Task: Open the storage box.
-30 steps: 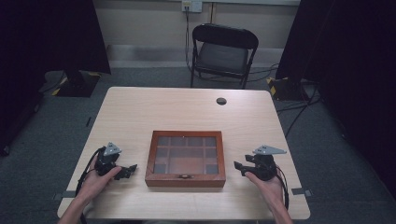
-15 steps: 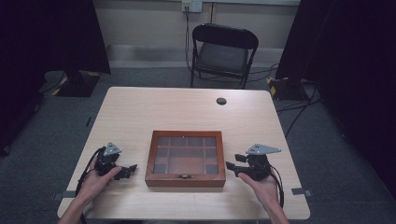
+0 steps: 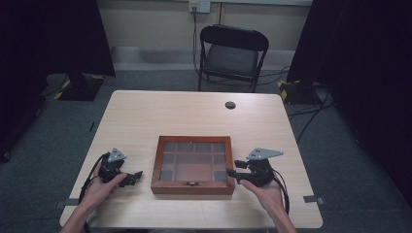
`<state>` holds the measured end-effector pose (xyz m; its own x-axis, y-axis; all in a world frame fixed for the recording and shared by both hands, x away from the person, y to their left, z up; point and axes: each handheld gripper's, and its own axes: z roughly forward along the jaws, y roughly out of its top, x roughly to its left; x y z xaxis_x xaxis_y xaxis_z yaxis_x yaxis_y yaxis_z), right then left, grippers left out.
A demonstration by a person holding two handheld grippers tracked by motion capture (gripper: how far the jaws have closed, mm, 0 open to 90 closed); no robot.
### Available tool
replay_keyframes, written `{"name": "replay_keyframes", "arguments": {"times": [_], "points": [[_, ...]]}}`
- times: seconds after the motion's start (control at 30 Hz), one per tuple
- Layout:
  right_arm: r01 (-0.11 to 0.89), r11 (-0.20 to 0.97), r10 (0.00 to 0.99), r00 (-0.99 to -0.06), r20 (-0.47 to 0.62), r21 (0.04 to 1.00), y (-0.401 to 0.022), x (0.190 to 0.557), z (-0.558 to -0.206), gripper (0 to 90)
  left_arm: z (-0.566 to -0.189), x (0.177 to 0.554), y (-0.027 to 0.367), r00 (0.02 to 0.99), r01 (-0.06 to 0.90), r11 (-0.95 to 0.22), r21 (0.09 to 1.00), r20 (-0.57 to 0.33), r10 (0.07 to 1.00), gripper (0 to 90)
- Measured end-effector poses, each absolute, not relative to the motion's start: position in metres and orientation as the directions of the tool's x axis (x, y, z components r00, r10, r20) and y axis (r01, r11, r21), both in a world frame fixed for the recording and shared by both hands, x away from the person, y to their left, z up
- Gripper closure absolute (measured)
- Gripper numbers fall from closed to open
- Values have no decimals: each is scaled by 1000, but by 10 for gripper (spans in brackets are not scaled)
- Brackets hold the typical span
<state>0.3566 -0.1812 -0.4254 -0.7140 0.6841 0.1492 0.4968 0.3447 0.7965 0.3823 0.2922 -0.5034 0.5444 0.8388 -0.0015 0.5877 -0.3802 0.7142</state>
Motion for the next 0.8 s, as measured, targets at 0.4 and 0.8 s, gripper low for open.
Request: {"name": "replay_keyframes", "arguments": {"times": [0.4, 0.8], "points": [[453, 370, 599, -783, 164, 811, -150, 366, -415, 581, -503, 382, 292, 545, 589, -382, 712, -1, 838, 0], [419, 425, 492, -851, 184, 803, -114, 368, -419, 634, -503, 382, 292, 544, 588, -380, 714, -2, 839, 0]]}}
